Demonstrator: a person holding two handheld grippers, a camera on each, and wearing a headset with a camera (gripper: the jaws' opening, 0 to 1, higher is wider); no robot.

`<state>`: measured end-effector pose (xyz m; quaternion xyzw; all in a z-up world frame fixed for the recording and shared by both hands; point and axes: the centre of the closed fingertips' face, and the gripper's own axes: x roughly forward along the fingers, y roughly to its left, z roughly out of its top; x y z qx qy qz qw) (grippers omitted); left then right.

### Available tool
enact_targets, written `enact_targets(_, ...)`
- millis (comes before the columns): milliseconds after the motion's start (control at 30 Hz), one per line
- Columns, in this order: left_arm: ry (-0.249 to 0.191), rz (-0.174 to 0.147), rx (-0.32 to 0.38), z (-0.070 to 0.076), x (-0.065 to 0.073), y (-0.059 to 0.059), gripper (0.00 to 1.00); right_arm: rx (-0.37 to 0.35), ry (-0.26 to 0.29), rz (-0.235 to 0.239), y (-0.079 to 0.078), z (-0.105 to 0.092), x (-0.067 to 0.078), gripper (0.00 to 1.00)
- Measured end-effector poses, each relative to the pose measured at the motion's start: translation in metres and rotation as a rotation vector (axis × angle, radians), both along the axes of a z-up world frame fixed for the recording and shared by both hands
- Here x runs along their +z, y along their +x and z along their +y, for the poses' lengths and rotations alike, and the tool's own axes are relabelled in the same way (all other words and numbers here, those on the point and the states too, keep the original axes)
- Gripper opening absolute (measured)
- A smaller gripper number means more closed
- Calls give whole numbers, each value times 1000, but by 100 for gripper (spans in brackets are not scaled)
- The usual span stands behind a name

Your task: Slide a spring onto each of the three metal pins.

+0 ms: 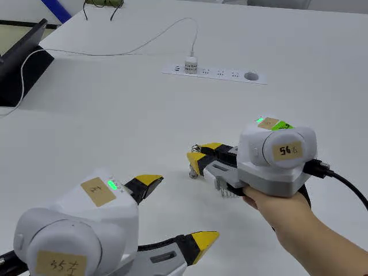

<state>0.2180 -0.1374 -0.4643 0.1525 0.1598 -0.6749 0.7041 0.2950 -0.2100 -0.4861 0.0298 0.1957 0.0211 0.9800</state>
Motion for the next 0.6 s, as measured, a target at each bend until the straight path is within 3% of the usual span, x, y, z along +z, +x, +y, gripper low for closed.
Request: enact_targets(600,0,2,4,0,0,1,66,15,-20,43,-1,0,-14,12)
